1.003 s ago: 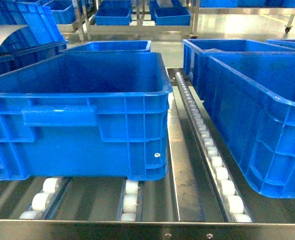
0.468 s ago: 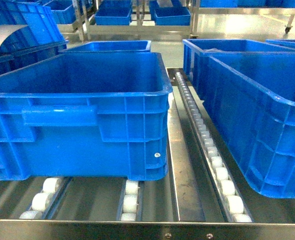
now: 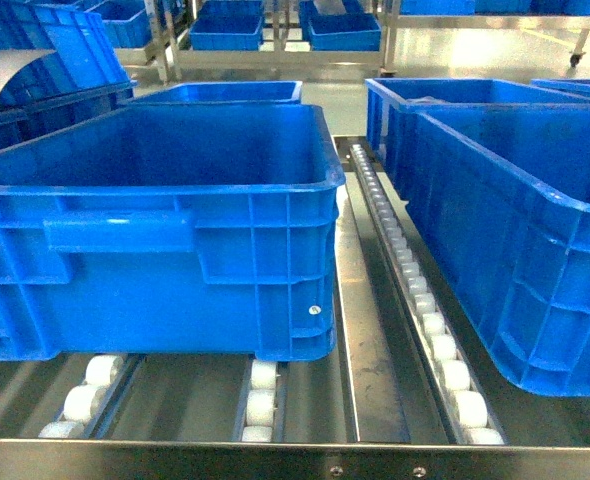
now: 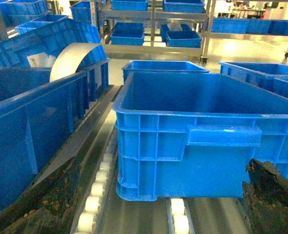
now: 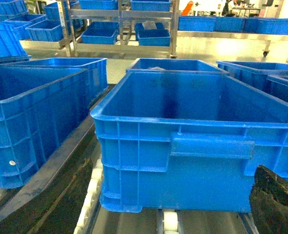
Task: Sort blue parts and orange caps into right shelf containers
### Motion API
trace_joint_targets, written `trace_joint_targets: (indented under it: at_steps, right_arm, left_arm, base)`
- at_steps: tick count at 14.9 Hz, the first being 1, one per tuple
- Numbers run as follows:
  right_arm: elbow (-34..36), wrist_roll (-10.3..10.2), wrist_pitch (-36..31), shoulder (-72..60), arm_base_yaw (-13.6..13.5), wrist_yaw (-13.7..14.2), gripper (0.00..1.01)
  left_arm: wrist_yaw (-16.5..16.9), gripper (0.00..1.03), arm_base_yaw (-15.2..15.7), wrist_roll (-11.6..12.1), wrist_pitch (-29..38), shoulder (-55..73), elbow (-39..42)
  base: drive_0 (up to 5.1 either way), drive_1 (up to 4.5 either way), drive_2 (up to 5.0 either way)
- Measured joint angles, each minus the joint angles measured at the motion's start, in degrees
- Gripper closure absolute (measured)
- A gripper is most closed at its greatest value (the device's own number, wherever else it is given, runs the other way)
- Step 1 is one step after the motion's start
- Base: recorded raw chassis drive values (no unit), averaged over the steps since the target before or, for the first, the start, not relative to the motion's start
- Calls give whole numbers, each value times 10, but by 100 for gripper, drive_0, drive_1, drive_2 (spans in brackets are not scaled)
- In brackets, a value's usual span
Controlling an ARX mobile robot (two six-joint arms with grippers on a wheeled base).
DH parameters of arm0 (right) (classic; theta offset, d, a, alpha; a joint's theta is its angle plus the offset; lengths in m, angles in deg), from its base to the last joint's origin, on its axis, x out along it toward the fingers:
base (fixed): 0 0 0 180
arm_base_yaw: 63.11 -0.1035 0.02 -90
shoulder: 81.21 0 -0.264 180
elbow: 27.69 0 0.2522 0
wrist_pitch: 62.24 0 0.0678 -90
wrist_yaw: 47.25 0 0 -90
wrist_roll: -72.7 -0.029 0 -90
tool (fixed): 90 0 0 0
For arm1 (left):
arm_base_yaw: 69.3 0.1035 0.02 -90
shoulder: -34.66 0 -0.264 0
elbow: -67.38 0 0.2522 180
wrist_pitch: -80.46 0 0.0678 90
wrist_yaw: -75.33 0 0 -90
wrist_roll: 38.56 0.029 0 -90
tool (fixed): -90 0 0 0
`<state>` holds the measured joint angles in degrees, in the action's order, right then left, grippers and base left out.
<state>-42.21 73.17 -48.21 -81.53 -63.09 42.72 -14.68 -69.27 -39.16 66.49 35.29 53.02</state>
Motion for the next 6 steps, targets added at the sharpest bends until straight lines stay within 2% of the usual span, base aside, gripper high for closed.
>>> trace_joint_targets:
  at_steps: [6]
  right_arm:
    - [0,0,0,0,0,0,3]
  left_arm:
    - [0,5,0,0,0,0,0]
  base:
    - [0,0,0]
